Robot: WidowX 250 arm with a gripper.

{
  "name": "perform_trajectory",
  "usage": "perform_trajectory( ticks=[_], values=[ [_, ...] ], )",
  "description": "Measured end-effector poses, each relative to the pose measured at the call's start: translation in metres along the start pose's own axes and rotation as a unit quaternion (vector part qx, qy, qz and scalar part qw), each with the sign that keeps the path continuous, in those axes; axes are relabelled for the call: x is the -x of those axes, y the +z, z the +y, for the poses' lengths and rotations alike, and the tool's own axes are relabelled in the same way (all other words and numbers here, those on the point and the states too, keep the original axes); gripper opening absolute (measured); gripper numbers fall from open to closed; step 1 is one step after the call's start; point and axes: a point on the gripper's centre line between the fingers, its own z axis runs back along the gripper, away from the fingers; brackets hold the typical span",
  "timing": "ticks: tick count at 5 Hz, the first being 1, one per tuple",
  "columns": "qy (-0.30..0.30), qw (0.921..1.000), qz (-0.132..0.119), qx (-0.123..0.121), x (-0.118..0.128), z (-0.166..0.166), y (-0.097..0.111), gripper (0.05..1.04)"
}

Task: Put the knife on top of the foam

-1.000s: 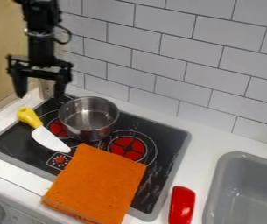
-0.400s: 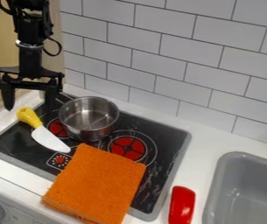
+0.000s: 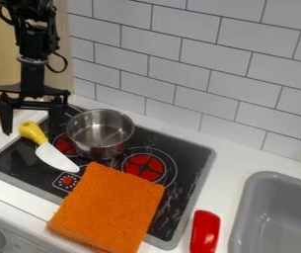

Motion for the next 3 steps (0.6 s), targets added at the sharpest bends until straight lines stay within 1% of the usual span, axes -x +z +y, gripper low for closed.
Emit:
perform_trajectory(
  ticks=[1,2,3],
  values=[
    [0.017,0.9998,0.01,0.001,-0.001,0.0039,-0.0078,0.999],
    [0.036,0.9992,0.004,0.019,-0.0009,0.0017,-0.0115,0.944],
    [0.071,0.9961,0.001,0.052,0.0028,0.0044,-0.0164,0.645]
  ],
)
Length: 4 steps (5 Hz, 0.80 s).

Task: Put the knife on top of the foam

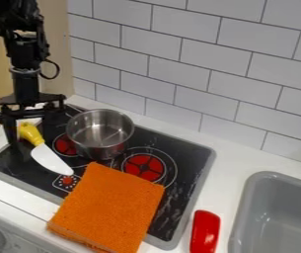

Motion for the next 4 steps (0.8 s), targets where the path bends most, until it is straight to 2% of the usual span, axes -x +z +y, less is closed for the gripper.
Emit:
perform_trajectory(
  ticks=[1,2,3,4],
  values=[
    [0.028,0.9991,0.003,0.031,0.0,0.005,-0.002,0.396],
    [0.029,0.9988,0.006,0.038,-0.001,0.007,-0.002,0.361],
    [0.034,0.9987,0.033,0.016,0.007,0.016,-0.001,0.361],
    [0.094,0.9937,0.06,0.005,0.015,0.025,0.001,0.359]
  ],
)
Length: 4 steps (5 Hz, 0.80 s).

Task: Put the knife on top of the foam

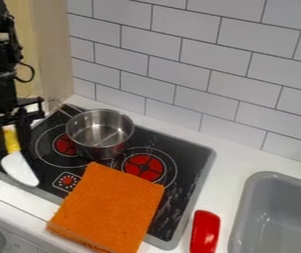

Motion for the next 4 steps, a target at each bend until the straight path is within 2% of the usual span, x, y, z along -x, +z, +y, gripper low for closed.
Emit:
perform_trajectory(
  ticks=[1,2,3,4],
  values=[
    [0.084,0.9955,0.042,-0.011,0.014,0.008,0.006,0.359],
    [0.198,0.98,0.015,0.005,0.038,0.018,0.019,0.359],
    [0.248,0.9687,-0.01,0.01,0.064,0.012,0.019,0.359],
    [0.238,0.9707,-0.032,-0.005,0.082,-0.008,0.019,0.359]
  ],
)
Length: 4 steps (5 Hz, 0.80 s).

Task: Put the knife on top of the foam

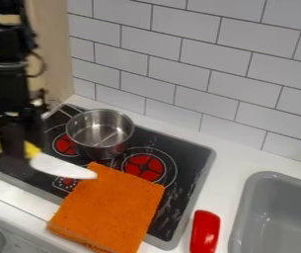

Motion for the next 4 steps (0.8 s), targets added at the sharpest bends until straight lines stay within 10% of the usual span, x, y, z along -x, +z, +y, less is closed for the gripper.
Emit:
perform_trajectory(
  ticks=[4],
  values=[
    [-0.028,0.9995,-0.015,0.007,0.058,-0.007,-0.03,0.359]
  ],
)
